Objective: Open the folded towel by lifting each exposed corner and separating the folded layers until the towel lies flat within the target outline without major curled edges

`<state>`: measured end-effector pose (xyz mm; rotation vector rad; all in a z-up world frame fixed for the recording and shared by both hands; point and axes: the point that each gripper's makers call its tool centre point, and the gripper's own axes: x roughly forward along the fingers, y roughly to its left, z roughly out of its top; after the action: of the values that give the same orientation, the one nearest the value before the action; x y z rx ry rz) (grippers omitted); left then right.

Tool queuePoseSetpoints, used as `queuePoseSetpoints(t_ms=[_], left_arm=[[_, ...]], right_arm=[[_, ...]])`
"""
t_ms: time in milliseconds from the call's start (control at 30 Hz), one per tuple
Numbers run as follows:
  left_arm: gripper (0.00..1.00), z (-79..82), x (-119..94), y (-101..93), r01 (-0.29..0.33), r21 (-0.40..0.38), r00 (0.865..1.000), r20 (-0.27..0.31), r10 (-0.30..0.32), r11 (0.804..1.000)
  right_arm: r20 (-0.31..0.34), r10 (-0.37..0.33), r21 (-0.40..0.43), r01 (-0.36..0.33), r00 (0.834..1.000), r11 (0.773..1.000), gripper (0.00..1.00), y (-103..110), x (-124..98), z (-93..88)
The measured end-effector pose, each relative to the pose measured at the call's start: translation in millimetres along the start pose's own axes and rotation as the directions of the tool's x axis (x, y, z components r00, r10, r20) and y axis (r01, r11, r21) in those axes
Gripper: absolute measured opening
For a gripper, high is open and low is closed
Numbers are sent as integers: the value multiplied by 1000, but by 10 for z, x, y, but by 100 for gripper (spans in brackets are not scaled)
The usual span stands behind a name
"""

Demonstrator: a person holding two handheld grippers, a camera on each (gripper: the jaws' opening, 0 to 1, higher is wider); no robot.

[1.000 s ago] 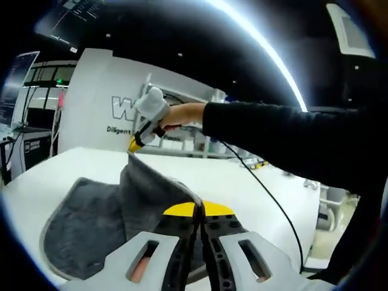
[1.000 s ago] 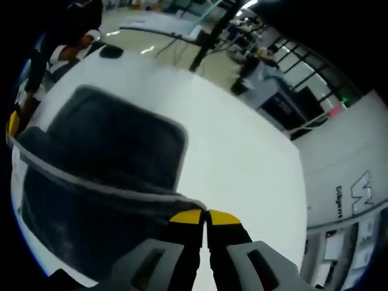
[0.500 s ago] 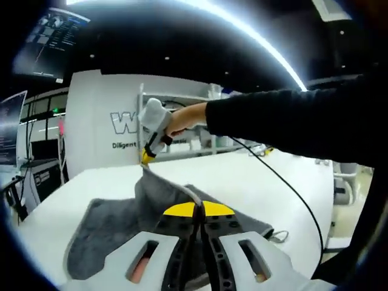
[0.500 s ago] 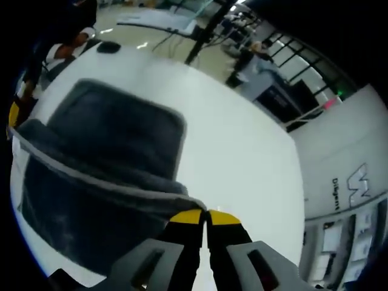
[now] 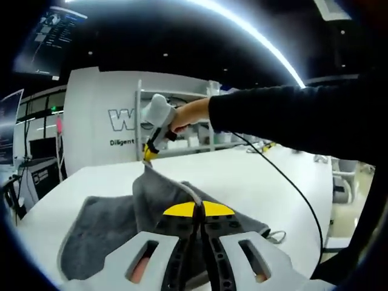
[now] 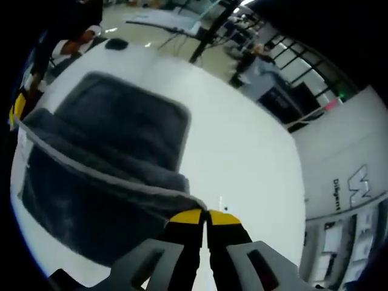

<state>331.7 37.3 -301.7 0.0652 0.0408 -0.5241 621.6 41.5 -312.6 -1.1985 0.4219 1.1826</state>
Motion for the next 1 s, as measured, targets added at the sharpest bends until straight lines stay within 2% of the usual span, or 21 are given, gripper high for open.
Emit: queuePoseSetpoints(t_ms=[133,267,367,733,800,867,1000], left_arm=[[1,-2,17,-28,16,-16,1000,-14,-16,1000],[1,-8,5,-61,23,-20,999,-23,-23,1000],[1,-4,9,-81,29,-22,999,-25,-30,999],[1,78,108,-205,62,-30,998,-6,-62,998],[1,76,150,-238,70,-25,998,-6,-70,997],[1,68,193,-292,90,-32,996,0,-90,995],[1,20,270,-385,113,-46,993,-17,-114,993]], right_arm=[[-26,17,25,-16,1000,1000,0,20,-31,-120],[-27,23,6,-22,999,1000,0,21,-62,-224],[-2,39,-11,-39,999,999,0,39,-77,-229],[3,17,-11,-17,1000,1000,0,-106,-149,-350],[-4,8,6,-8,1000,1000,0,-142,-152,-383],[-28,8,63,-6,1000,998,0,-150,-160,-439],[-47,0,64,3,999,998,0,-171,-163,-510]])
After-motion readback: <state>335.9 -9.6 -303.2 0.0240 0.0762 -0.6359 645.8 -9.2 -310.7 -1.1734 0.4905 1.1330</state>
